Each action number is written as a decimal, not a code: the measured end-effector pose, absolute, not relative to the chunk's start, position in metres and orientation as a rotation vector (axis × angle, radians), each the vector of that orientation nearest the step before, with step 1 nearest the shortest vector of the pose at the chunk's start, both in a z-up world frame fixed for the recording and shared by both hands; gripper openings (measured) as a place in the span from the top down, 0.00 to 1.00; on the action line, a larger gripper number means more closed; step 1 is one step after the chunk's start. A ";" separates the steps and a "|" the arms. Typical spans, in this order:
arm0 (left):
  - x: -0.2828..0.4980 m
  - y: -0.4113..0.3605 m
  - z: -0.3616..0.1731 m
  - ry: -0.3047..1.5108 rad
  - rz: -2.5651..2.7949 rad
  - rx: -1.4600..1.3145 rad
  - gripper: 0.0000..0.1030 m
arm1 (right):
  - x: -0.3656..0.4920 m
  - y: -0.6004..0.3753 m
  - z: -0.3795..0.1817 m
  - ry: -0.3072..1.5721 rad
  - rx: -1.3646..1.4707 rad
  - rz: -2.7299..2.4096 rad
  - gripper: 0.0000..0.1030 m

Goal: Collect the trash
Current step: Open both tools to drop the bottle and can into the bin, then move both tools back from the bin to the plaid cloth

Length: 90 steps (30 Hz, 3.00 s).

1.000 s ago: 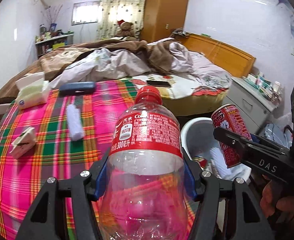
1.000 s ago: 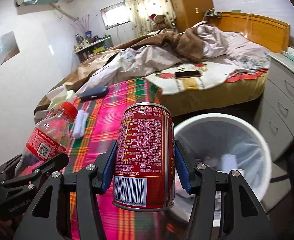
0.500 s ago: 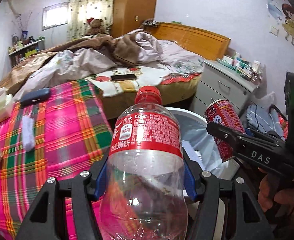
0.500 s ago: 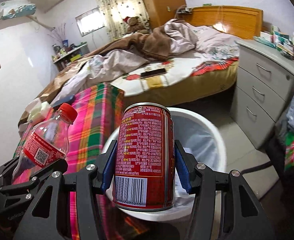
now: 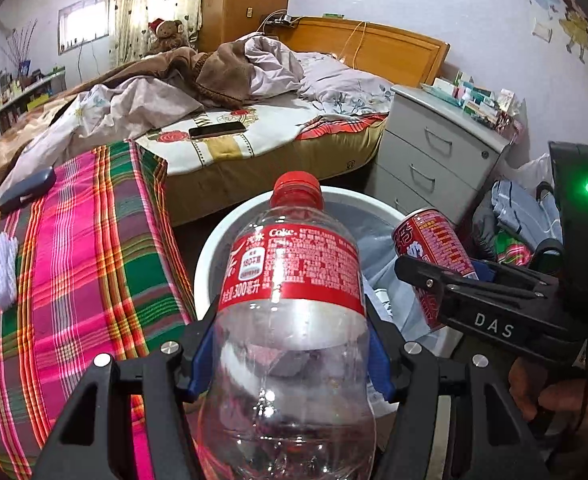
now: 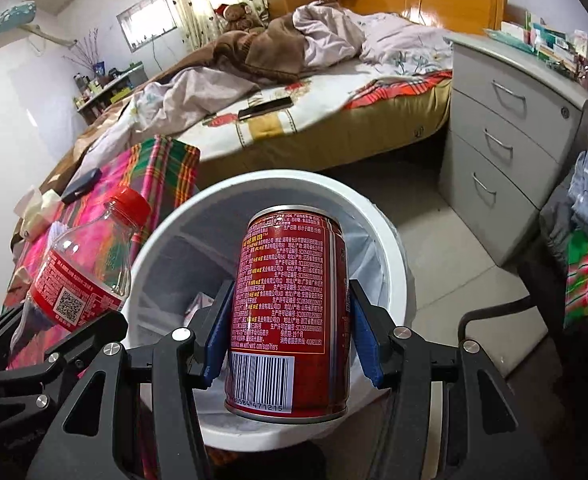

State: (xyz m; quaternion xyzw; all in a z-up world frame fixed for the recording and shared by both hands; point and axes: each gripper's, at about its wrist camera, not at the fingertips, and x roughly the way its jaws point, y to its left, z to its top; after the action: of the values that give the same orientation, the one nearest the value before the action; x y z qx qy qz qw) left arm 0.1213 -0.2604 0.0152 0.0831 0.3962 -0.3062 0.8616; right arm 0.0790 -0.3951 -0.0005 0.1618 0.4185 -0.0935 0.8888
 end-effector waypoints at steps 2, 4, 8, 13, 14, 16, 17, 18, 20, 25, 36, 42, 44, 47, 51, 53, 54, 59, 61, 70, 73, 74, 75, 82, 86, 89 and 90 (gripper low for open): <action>0.124 -0.262 0.012 0.849 -0.647 0.164 0.38 | 0.080 -0.397 -0.004 0.880 0.335 -0.197 0.47; 0.126 -0.263 0.011 0.859 -0.654 0.154 0.38 | 0.082 -0.399 -0.007 0.895 0.330 -0.205 0.46; 0.129 -0.264 0.007 0.869 -0.650 0.157 0.38 | 0.085 -0.402 -0.010 0.914 0.319 -0.199 0.46; 0.131 -0.264 0.005 0.883 -0.654 0.148 0.37 | 0.087 -0.405 -0.014 0.925 0.297 -0.204 0.46; 0.132 -0.263 0.005 0.881 -0.653 0.150 0.37 | 0.087 -0.404 -0.014 0.927 0.296 -0.206 0.45; 0.131 -0.262 0.006 0.877 -0.655 0.142 0.35 | 0.085 -0.404 -0.013 0.920 0.299 -0.202 0.42; 0.131 -0.261 0.006 0.876 -0.657 0.138 0.32 | 0.085 -0.404 -0.012 0.914 0.301 -0.198 0.41; 0.131 -0.261 0.006 0.876 -0.652 0.136 0.32 | 0.084 -0.403 -0.010 0.903 0.300 -0.194 0.41; 0.129 -0.259 0.008 0.868 -0.644 0.138 0.32 | 0.083 -0.403 -0.008 0.896 0.299 -0.198 0.41; 0.126 -0.249 0.016 0.843 -0.634 0.123 0.32 | 0.083 -0.401 -0.004 0.883 0.312 -0.202 0.41; 0.123 -0.223 0.027 0.816 -0.604 0.088 0.32 | 0.078 -0.387 0.011 0.832 0.318 -0.195 0.41; 0.119 -0.208 0.033 0.800 -0.589 0.067 0.32 | 0.076 -0.376 0.019 0.805 0.300 -0.184 0.41; 0.117 -0.201 0.035 0.790 -0.575 0.060 0.32 | 0.075 -0.374 0.021 0.796 0.298 -0.177 0.41; 0.115 -0.191 0.037 0.781 -0.556 0.054 0.32 | 0.074 -0.368 0.026 0.781 0.286 -0.162 0.41; 0.113 -0.176 0.039 0.769 -0.532 0.047 0.32 | 0.074 -0.356 0.031 0.760 0.276 -0.141 0.41; 0.113 -0.167 0.041 0.761 -0.510 0.043 0.32 | 0.074 -0.351 0.033 0.753 0.269 -0.131 0.41; 0.112 -0.163 0.042 0.752 -0.497 0.049 0.32 | 0.075 -0.347 0.034 0.749 0.260 -0.124 0.41; 0.115 -0.139 0.043 0.746 -0.462 0.024 0.32 | 0.079 -0.330 0.036 0.740 0.243 -0.090 0.41; 0.117 -0.127 0.043 0.743 -0.447 0.014 0.32 | 0.080 -0.324 0.038 0.733 0.239 -0.080 0.41; 0.128 -0.068 0.040 0.738 -0.358 -0.030 0.32 | 0.096 -0.283 0.040 0.725 0.206 0.000 0.41; 0.134 -0.045 0.039 0.740 -0.320 -0.053 0.32 | 0.103 -0.269 0.040 0.730 0.197 0.030 0.41; 0.135 -0.038 0.039 0.740 -0.307 -0.059 0.32 | 0.105 -0.265 0.040 0.732 0.194 0.037 0.41; 0.138 -0.030 0.038 0.740 -0.291 -0.062 0.32 | 0.109 -0.258 0.039 0.734 0.188 0.052 0.41; 0.151 0.023 0.034 0.738 -0.190 -0.072 0.32 | 0.128 -0.226 0.037 0.747 0.169 0.116 0.41; 0.160 0.052 0.030 0.741 -0.145 -0.093 0.32 | 0.141 -0.205 0.035 0.761 0.144 0.142 0.41; 0.170 0.074 0.028 0.745 -0.109 -0.103 0.32 | 0.150 -0.190 0.034 0.766 0.135 0.177 0.41; 0.174 0.080 0.027 0.749 -0.104 -0.106 0.32 | 0.155 -0.183 0.034 0.771 0.135 0.187 0.41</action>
State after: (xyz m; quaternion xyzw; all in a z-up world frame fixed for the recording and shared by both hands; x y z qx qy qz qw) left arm 0.1739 0.0799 0.0269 -0.0518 0.3654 -0.0506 0.9280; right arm 0.1550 -0.1833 0.0336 0.0656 0.3750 0.0910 0.9202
